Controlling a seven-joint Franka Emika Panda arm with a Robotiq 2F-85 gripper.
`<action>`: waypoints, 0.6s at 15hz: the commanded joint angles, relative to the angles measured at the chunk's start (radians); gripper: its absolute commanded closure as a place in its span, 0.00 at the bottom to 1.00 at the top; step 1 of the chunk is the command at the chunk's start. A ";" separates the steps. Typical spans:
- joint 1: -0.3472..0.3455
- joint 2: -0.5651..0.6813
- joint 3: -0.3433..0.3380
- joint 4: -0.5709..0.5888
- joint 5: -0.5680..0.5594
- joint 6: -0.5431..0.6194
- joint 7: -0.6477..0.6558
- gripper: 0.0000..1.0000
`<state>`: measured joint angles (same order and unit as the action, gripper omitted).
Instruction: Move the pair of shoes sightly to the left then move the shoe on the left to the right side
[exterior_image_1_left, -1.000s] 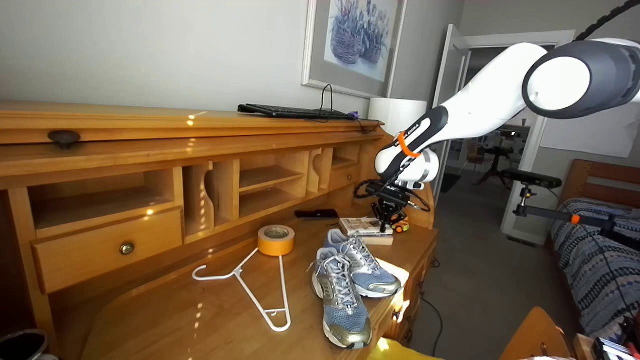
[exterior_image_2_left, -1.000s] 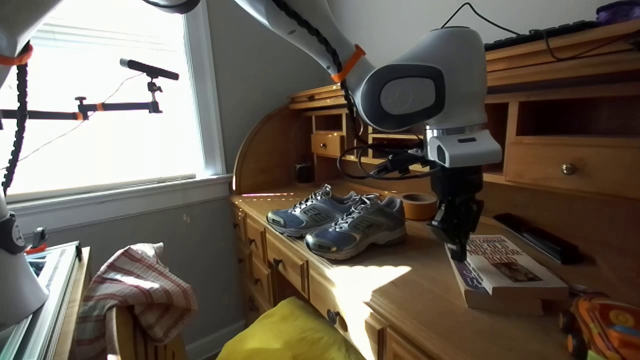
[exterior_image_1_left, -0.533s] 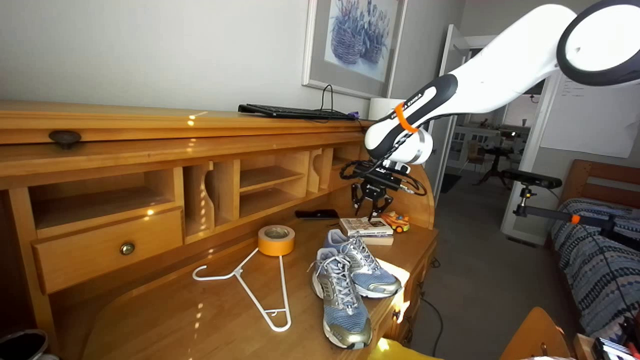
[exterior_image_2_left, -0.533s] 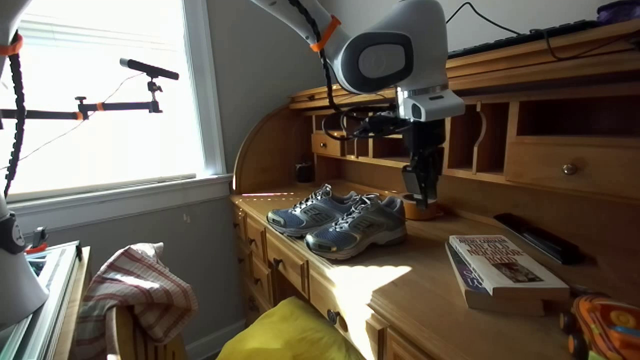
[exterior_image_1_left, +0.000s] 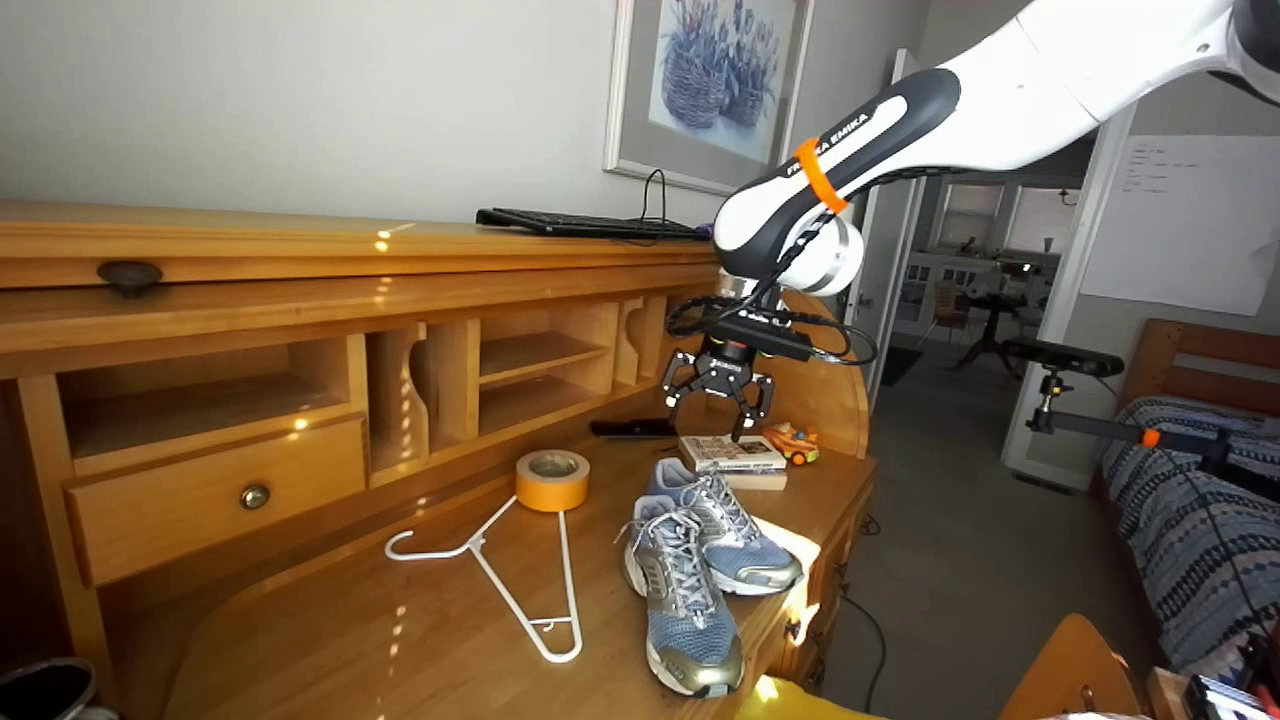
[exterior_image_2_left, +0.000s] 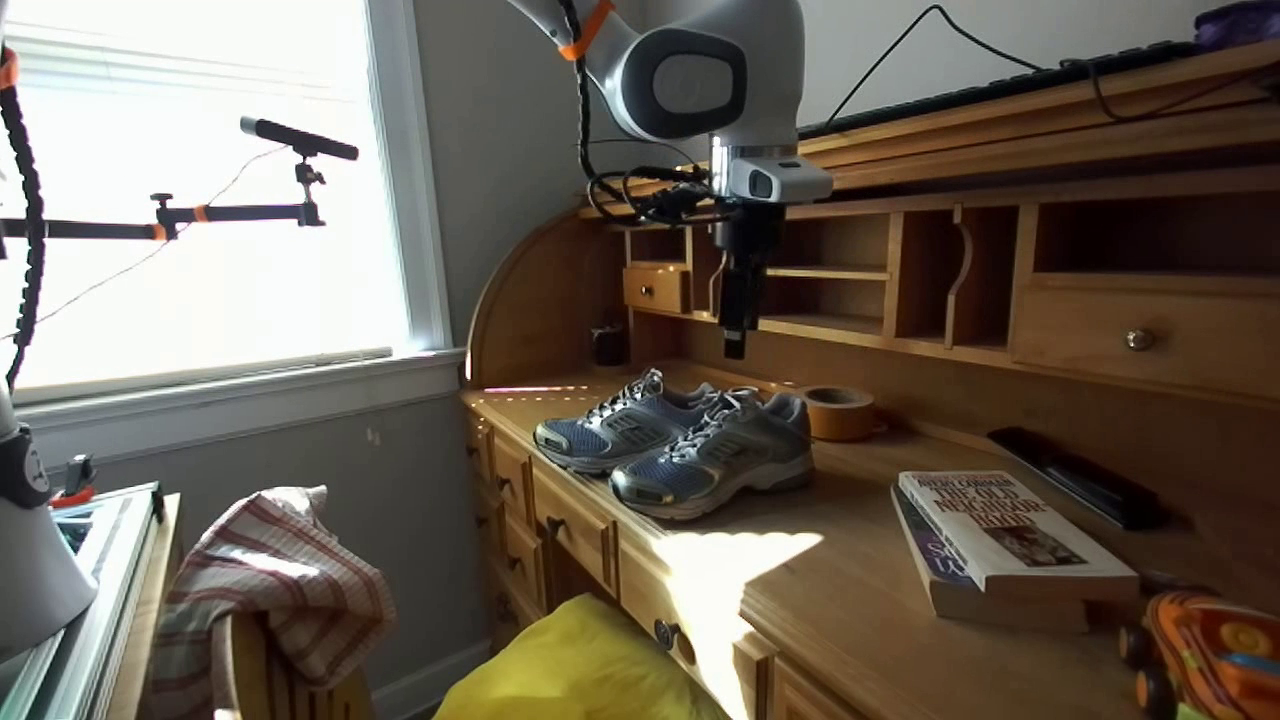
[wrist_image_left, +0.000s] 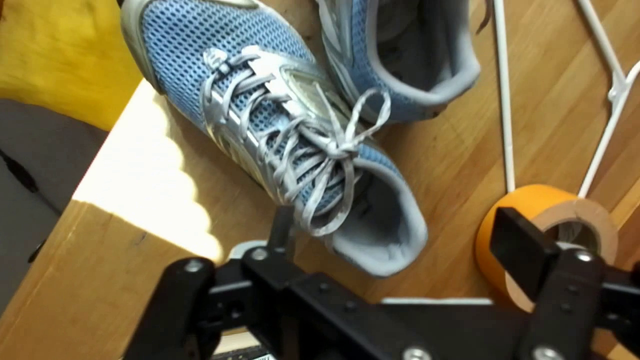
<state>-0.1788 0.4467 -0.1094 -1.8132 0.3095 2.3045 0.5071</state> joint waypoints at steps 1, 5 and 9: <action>0.054 -0.029 -0.009 -0.031 -0.008 -0.035 0.021 0.00; 0.113 0.019 -0.019 0.000 -0.037 -0.011 0.100 0.00; 0.148 0.058 -0.017 0.005 -0.062 -0.006 0.152 0.00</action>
<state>-0.0611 0.4697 -0.1144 -1.8187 0.2788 2.2873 0.6142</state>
